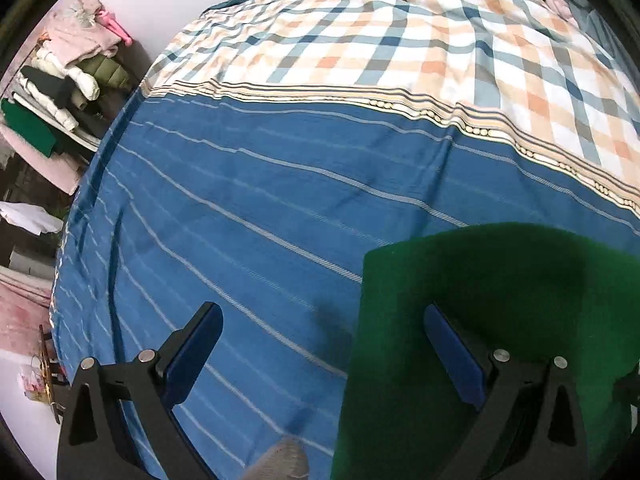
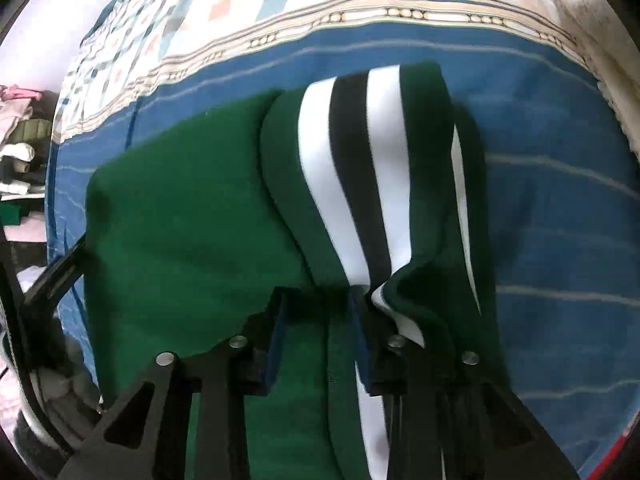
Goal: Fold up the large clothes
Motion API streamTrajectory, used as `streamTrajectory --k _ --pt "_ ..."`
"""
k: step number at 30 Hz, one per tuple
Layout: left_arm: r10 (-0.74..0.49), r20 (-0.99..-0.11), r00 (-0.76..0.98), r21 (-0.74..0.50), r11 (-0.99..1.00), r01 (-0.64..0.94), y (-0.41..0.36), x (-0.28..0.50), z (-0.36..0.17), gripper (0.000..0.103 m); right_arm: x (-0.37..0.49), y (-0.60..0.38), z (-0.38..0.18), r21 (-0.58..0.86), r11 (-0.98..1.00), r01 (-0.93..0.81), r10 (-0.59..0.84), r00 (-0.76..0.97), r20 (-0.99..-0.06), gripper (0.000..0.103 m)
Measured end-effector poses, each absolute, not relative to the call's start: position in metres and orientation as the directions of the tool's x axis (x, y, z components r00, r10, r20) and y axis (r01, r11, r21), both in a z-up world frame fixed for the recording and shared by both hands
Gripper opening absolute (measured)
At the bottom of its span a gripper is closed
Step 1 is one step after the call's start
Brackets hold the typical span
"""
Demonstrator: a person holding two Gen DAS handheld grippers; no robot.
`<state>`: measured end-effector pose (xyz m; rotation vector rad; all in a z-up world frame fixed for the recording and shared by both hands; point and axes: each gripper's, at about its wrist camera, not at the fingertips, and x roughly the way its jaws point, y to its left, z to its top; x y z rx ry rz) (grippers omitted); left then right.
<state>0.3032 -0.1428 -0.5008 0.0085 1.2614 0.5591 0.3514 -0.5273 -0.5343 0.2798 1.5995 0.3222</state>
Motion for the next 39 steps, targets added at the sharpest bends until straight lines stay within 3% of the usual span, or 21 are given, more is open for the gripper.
streamTrajectory --k 4,6,8,12,17,18,19,20,21,27,29,32,38,39 --pt "0.366 -0.906 0.211 0.255 0.873 -0.416 -0.149 0.287 -0.473 0.103 0.356 -0.536 -0.505 0.379 0.924 -0.047 0.376 -0.047 -0.925 0.037" --pt "0.337 -0.914 0.226 0.221 0.881 -0.419 -0.159 0.278 -0.460 0.103 0.363 -0.553 -0.487 0.378 0.925 -0.047 0.378 -0.003 -0.926 0.055" --pt "0.289 -0.930 0.227 0.172 0.888 -0.426 -0.171 0.269 -0.453 0.103 0.364 -0.567 -0.471 0.387 0.921 -0.037 0.389 0.048 -0.920 0.061" --pt "0.220 -0.958 0.183 0.130 0.905 -0.405 -0.196 0.265 -0.472 0.103 0.375 -0.600 -0.475 0.388 0.922 -0.001 0.386 0.113 -0.916 0.064" --pt "0.188 -0.974 0.123 0.134 0.925 -0.356 -0.217 0.269 -0.509 0.103 0.388 -0.612 -0.525 0.478 0.877 0.051 0.477 0.028 -0.878 0.063" --pt "0.200 -0.971 0.130 0.144 0.926 -0.350 -0.218 0.270 -0.509 0.103 0.387 -0.610 -0.531 0.480 0.876 0.045 0.480 0.017 -0.877 0.062" --pt "0.208 -0.969 0.134 0.151 0.927 -0.344 -0.221 0.269 -0.509 0.103 0.387 -0.607 -0.534 0.464 0.885 0.037 0.463 0.024 -0.886 0.047" --pt "0.211 -0.968 0.135 0.154 0.927 -0.343 -0.222 0.269 -0.509 0.103 0.387 -0.604 -0.535 0.437 0.899 0.031 0.435 0.038 -0.899 0.021" --pt "0.210 -0.968 0.136 0.153 0.926 -0.344 -0.222 0.269 -0.509 0.103 0.388 -0.600 -0.541 0.437 0.899 0.024 0.436 0.041 -0.899 0.015" --pt "0.204 -0.967 0.154 0.146 0.935 -0.322 -0.225 0.268 -0.508 0.103 0.376 -0.627 -0.493 0.391 0.920 0.037 0.379 0.172 -0.909 0.008" --pt "0.225 -0.963 0.149 0.171 0.936 -0.308 -0.230 0.267 -0.510 0.103 0.379 -0.629 -0.503 0.375 0.925 0.051 0.365 0.145 -0.920 0.008" --pt "0.219 -0.965 0.146 0.164 0.934 -0.316 -0.226 0.263 -0.504 0.103 0.387 -0.626 -0.532 0.371 0.927 0.048 0.370 0.028 -0.929 0.011" --pt "0.236 -0.957 0.169 0.149 0.899 -0.412 -0.197 0.225 -0.475 0.103 0.374 -0.665 -0.489 0.476 0.879 0.044 0.476 -0.002 -0.879 0.041" --pt "0.243 -0.956 0.166 0.153 0.891 -0.428 -0.192 0.218 -0.471 0.103 0.366 -0.671 -0.485 0.483 0.874 0.046 0.484 -0.011 -0.875 0.041"
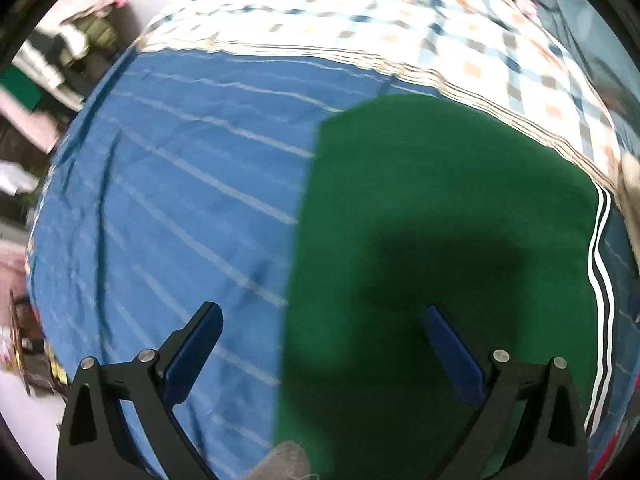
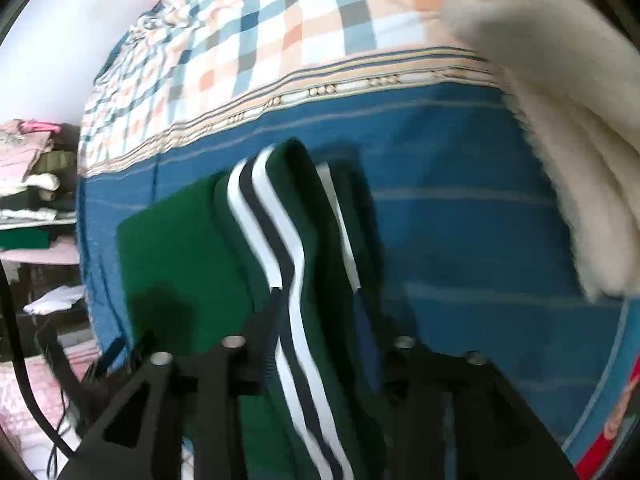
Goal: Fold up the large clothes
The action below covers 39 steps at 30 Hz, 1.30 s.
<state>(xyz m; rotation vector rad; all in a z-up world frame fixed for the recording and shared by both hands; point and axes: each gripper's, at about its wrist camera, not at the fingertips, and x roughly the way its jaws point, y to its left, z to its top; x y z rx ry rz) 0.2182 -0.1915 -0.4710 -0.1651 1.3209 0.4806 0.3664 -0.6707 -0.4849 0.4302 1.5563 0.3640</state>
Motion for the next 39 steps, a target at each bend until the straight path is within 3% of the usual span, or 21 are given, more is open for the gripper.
streamTrajectory --k 7,15,17,22,36,38,39 --pt "0.300 -0.950 0.086 0.221 0.841 -0.493 -0.165 0.166 -0.461 0.103 0.298 -0.698 -0.519 0.502 0.848 0.167 0.528 -0.203 -0.824 0.041" --pt "0.298 -0.953 0.046 0.244 0.852 -0.463 -0.171 0.142 -0.472 0.103 0.256 -0.722 -0.543 0.551 0.766 0.333 0.629 -0.206 -0.750 0.042" --pt "0.320 -0.946 0.048 0.263 0.848 -0.461 -0.174 0.143 -0.477 0.103 0.251 -0.727 -0.553 0.590 0.719 0.366 0.679 -0.188 -0.710 0.051" --pt "0.338 -0.940 0.052 0.279 0.845 -0.456 -0.175 0.141 -0.481 0.103 0.251 -0.723 -0.578 0.628 0.674 0.389 0.730 -0.219 -0.648 0.056" --pt "0.336 -0.940 0.062 0.271 0.844 -0.464 -0.176 0.138 -0.481 0.103 0.253 -0.693 -0.574 0.589 0.777 0.221 0.629 -0.271 -0.728 0.062" --pt "0.333 -0.941 0.063 0.268 0.845 -0.463 -0.176 0.138 -0.481 0.103 0.254 -0.688 -0.571 0.569 0.800 0.190 0.600 -0.270 -0.753 0.059" --pt "0.331 -0.942 0.061 0.267 0.845 -0.463 -0.176 0.138 -0.481 0.103 0.253 -0.686 -0.567 0.557 0.811 0.178 0.585 -0.260 -0.768 0.050"
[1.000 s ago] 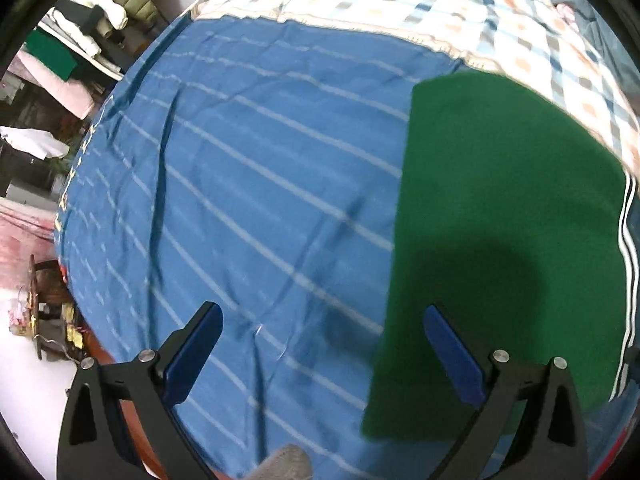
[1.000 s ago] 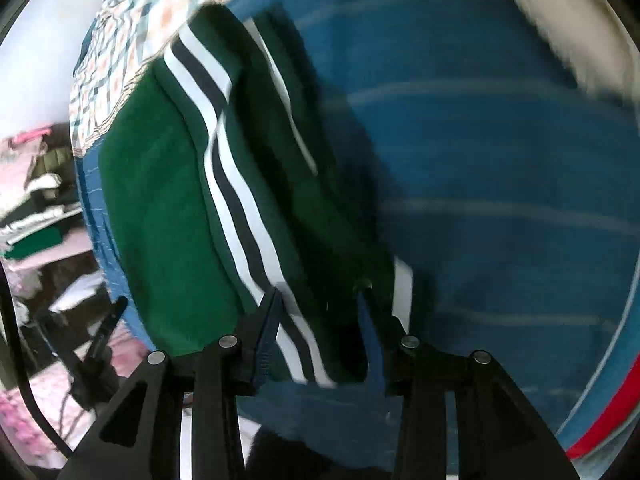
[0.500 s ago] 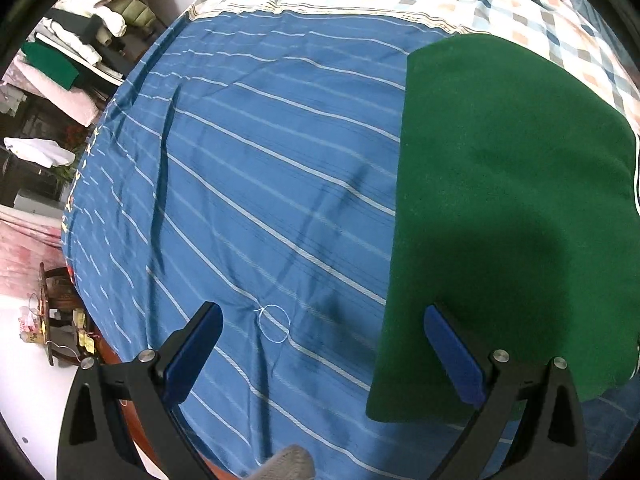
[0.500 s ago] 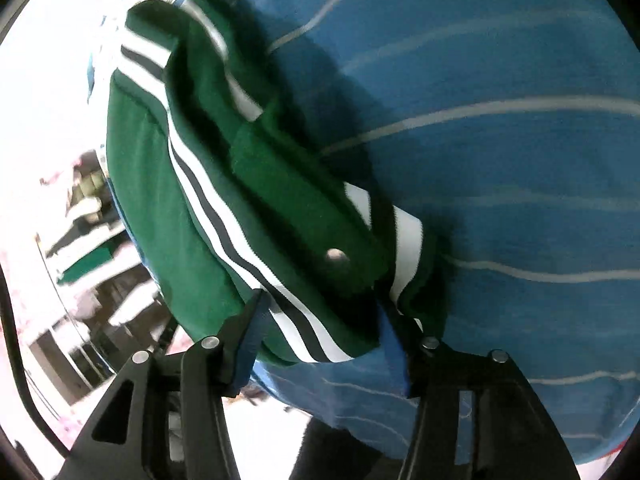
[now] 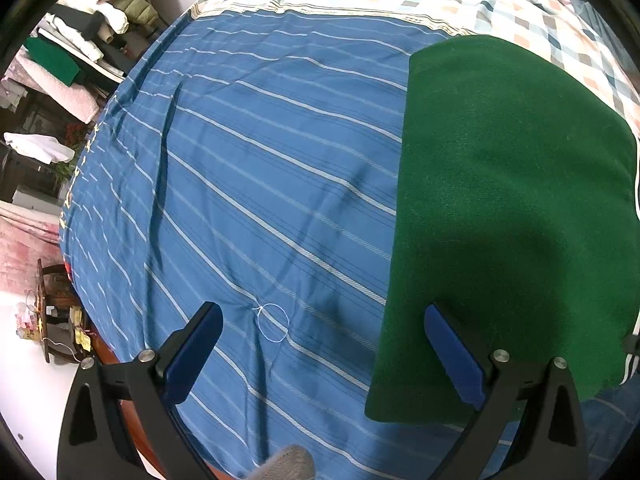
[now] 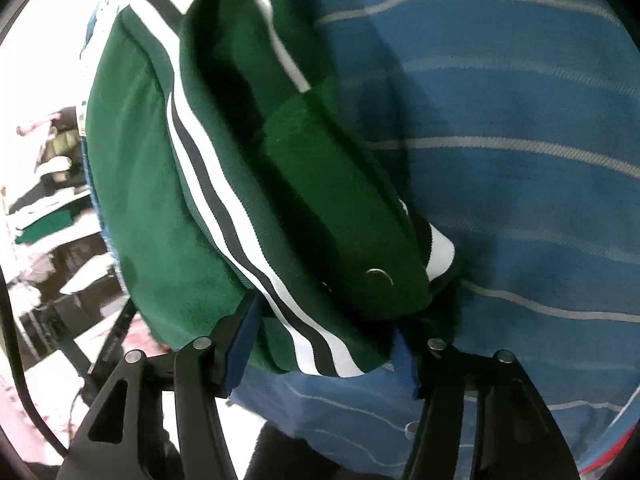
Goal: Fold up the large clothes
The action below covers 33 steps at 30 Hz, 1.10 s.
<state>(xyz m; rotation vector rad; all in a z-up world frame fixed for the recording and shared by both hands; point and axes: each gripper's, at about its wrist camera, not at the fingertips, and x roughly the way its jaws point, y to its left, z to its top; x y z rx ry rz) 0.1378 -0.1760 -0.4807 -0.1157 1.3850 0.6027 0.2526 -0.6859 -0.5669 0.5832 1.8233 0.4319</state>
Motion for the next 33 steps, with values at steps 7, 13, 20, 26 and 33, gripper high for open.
streamTrajectory --k 7,13,20,26,33 --pt "0.322 -0.944 0.072 0.261 0.862 -0.435 -0.183 0.133 -0.476 0.103 0.235 -0.689 -0.492 0.486 0.869 0.089 0.493 -0.080 -0.866 0.012" --pt "0.361 -0.927 0.098 0.307 0.884 -0.352 -0.200 0.136 -0.491 0.103 0.234 -0.708 -0.467 0.430 0.897 0.106 0.432 -0.001 -0.902 0.010" --pt "0.298 -0.951 0.080 0.247 0.890 -0.383 -0.184 0.134 -0.477 0.103 0.242 -0.700 -0.543 0.351 0.928 0.129 0.369 -0.161 -0.915 0.025" --pt "0.130 -0.975 0.182 0.018 0.858 -0.513 -0.140 0.133 -0.473 0.103 0.261 -0.722 -0.502 0.481 0.876 0.040 0.483 -0.048 -0.874 0.083" --pt "-0.066 -0.963 0.262 -0.201 0.823 -0.532 -0.111 0.151 -0.495 0.102 0.314 -0.712 -0.579 0.735 0.678 0.014 0.729 -0.134 -0.671 0.093"
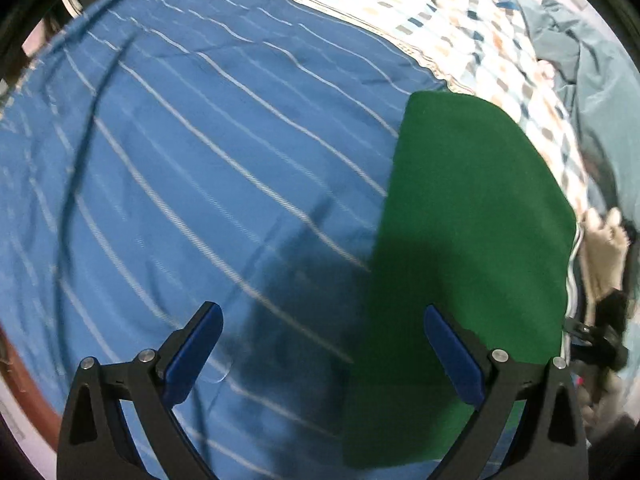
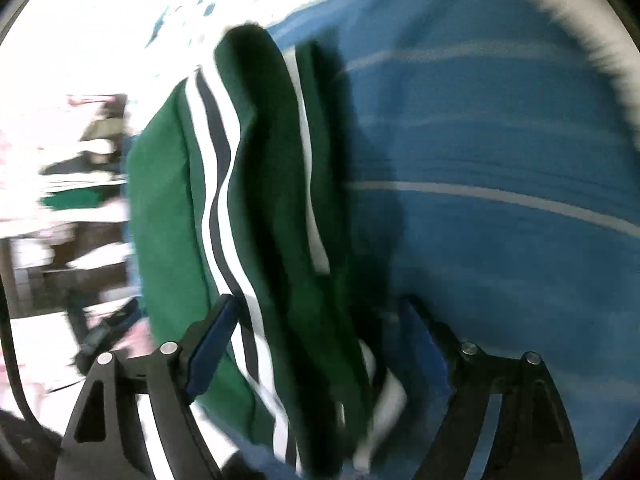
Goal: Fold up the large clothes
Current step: 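Grasp the folded jacket bundle with both grippers and lift it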
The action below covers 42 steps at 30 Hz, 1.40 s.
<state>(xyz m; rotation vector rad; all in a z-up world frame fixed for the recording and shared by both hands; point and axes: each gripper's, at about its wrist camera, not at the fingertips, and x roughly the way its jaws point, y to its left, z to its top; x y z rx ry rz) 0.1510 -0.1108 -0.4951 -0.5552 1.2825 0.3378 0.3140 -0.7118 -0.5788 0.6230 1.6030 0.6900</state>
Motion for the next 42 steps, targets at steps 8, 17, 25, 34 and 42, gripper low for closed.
streamTrajectory --k 8,17,25,34,42 --pt "-0.187 -0.929 0.320 -0.324 0.827 -0.459 -0.108 0.165 -0.507 0.102 0.336 -0.660 -0.602 0.871 0.490 0.011 0.852 -0.216 -0.477 0.065" --pt "-0.420 -0.832 0.362 -0.536 0.778 -0.329 -0.115 0.202 -0.517 0.102 0.271 -0.669 -0.596 0.879 0.387 0.280 0.922 -0.113 -0.370 0.040" --pt "-0.533 -0.803 0.267 -0.591 0.768 -0.246 -0.145 0.248 -0.548 0.095 0.247 -0.668 -0.620 0.846 0.462 0.268 0.886 -0.102 -0.452 0.064" --pt "-0.546 -0.782 0.302 -0.605 0.781 -0.155 -0.141 0.259 -0.497 0.074 0.253 -0.704 -0.582 0.847 0.472 0.246 0.877 -0.030 -0.480 0.042" --pt "-0.582 -0.734 0.349 -0.642 0.763 -0.078 -0.088 0.299 -0.452 0.074 0.278 -0.677 -0.511 0.860 0.477 0.182 0.867 0.062 -0.494 0.042"
